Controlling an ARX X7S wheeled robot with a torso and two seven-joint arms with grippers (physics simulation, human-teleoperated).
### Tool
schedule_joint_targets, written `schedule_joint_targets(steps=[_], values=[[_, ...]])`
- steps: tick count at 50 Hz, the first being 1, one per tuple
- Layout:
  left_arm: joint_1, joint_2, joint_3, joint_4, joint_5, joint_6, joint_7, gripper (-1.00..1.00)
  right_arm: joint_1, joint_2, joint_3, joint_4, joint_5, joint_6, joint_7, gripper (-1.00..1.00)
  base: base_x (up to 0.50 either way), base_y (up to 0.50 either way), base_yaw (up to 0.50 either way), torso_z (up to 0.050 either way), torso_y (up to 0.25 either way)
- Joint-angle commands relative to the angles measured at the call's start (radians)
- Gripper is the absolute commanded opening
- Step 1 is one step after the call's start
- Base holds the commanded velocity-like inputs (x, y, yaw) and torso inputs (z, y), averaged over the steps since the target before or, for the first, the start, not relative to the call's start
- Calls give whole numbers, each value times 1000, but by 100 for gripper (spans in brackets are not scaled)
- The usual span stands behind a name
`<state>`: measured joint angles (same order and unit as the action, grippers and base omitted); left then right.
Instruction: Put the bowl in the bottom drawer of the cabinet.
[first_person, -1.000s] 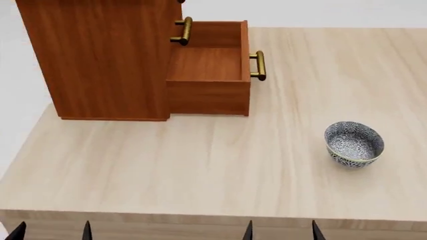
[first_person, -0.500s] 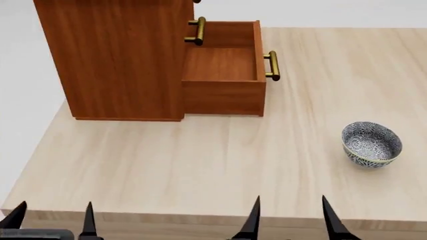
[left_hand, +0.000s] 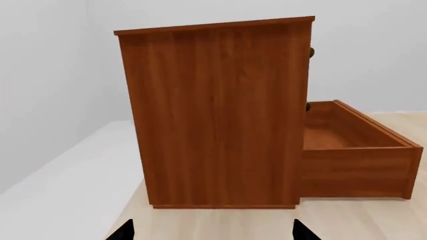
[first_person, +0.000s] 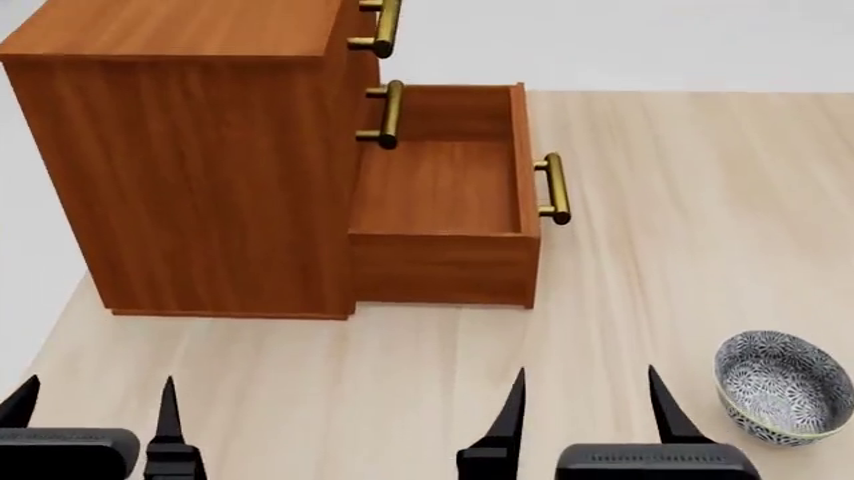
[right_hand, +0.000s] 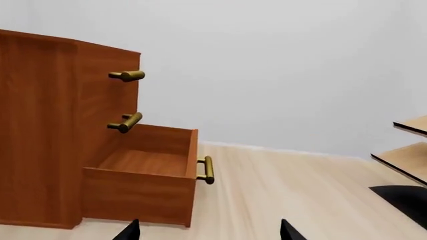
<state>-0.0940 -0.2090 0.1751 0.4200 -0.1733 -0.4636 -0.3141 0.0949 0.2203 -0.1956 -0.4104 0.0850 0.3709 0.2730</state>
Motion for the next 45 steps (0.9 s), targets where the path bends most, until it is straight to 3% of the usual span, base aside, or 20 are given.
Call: schedule_joint_targets(steps=[1,12,28,45], values=[[22,-13,-4,24,-7,2,-8,100,5,4,-6,2,3,6,5,100,500,0,0,0,0],[55,-26,1,62,-10,-2,-15,100,8,6,-14,6,6,7,10,100,500,0,0,0,0],[341,-106,0,349,-7,44,-36,100,31,6,-17,23,16,10,15,100,500,0,0,0,1],[425,-121,-48,331,-44,108,-40,100,36,11,-30,11,18,20,24,100,500,0,0,0,1]])
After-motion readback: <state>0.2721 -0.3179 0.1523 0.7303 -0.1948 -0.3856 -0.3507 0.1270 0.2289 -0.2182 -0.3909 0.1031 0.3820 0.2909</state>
